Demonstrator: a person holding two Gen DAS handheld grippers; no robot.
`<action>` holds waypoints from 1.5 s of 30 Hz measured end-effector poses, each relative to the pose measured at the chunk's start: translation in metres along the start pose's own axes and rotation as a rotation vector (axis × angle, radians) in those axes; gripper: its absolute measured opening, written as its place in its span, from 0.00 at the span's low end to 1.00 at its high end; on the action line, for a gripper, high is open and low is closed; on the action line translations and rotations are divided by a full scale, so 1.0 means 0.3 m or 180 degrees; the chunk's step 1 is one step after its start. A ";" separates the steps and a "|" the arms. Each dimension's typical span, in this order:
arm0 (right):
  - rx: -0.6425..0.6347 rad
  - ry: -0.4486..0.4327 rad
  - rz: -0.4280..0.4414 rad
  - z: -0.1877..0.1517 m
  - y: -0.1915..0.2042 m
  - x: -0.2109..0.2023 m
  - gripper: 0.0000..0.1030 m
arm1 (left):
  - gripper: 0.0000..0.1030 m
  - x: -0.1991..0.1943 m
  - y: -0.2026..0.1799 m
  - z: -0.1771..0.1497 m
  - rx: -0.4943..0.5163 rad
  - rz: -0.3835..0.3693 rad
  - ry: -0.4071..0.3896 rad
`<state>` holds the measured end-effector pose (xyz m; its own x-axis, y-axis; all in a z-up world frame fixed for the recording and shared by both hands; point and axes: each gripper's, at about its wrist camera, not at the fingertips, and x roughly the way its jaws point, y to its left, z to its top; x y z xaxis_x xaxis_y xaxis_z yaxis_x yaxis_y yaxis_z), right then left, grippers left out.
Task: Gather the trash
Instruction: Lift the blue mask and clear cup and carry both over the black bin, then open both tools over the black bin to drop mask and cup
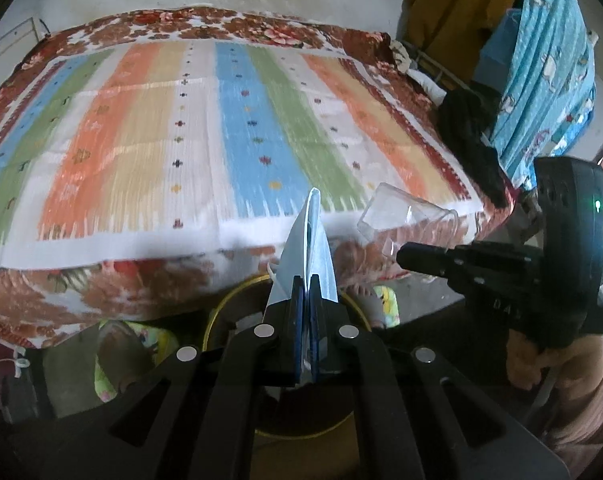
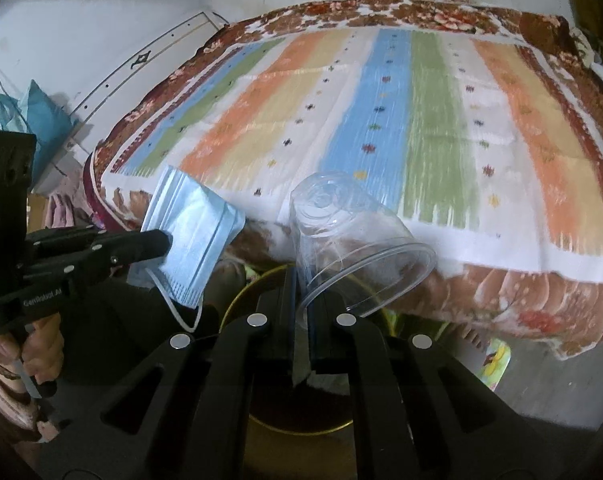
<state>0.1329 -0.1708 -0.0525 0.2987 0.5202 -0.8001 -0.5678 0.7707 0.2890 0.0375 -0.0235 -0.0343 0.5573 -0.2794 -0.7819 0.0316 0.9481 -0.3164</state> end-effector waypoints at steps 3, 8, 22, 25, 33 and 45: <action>0.0004 0.0070 0.0044 -0.046 0.010 0.013 0.04 | 0.02 -0.006 0.000 -0.044 -0.0007 -0.0028 0.0022; 0.0195 0.0107 0.0156 -0.128 -0.006 0.006 0.04 | 0.02 -0.014 0.015 -0.106 -0.0093 -0.0116 0.0095; 0.0241 0.0323 0.0270 -0.215 0.030 0.052 0.04 | 0.02 -0.002 0.036 -0.151 -0.0365 -0.0243 0.0155; 0.0289 0.0370 0.0306 -0.206 0.022 0.067 0.09 | 0.02 0.012 0.025 -0.147 -0.0331 -0.0163 0.0175; 0.0458 0.0341 0.0282 -0.188 -0.007 0.078 0.47 | 0.45 0.022 0.054 -0.120 -0.0480 -0.0139 0.0111; 0.0468 0.0231 0.0239 -0.190 -0.045 0.024 0.59 | 0.50 -0.010 0.074 -0.151 -0.0406 -0.0029 0.0145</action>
<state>0.0990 -0.1985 -0.0922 0.2004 0.5545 -0.8077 -0.4666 0.7789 0.4189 -0.0012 -0.0084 -0.0634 0.5193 -0.2972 -0.8013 -0.0711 0.9193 -0.3871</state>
